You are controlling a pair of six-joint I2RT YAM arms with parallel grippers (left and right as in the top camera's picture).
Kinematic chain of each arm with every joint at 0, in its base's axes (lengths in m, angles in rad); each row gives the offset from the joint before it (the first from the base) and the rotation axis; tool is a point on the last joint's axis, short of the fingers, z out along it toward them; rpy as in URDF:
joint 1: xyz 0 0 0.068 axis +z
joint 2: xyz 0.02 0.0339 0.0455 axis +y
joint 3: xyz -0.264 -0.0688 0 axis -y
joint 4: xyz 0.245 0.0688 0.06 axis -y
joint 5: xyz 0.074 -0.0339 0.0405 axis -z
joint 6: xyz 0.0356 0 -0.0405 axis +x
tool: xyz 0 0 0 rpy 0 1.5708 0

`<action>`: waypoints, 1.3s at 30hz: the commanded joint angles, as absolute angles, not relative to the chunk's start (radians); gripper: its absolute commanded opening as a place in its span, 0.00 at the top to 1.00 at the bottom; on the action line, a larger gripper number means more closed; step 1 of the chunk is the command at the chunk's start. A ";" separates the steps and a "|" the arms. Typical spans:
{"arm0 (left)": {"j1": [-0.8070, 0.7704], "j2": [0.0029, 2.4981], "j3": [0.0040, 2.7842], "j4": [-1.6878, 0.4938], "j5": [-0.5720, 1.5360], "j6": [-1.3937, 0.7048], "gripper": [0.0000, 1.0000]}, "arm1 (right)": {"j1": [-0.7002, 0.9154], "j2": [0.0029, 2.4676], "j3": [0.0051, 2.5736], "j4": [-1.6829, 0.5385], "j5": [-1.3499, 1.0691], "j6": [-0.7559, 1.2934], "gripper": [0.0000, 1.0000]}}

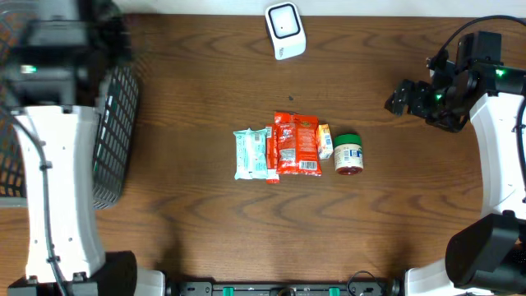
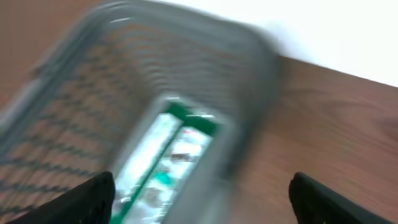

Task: Scan the item barcode
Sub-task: 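Release the green packet and swing the left gripper back to the basket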

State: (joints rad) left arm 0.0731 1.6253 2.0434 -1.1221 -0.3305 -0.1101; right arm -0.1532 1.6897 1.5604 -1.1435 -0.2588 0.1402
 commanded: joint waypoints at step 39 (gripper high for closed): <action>0.492 2.355 1.984 -1.231 0.026 0.224 0.04 | -0.165 1.679 1.560 -1.145 -0.266 0.137 0.01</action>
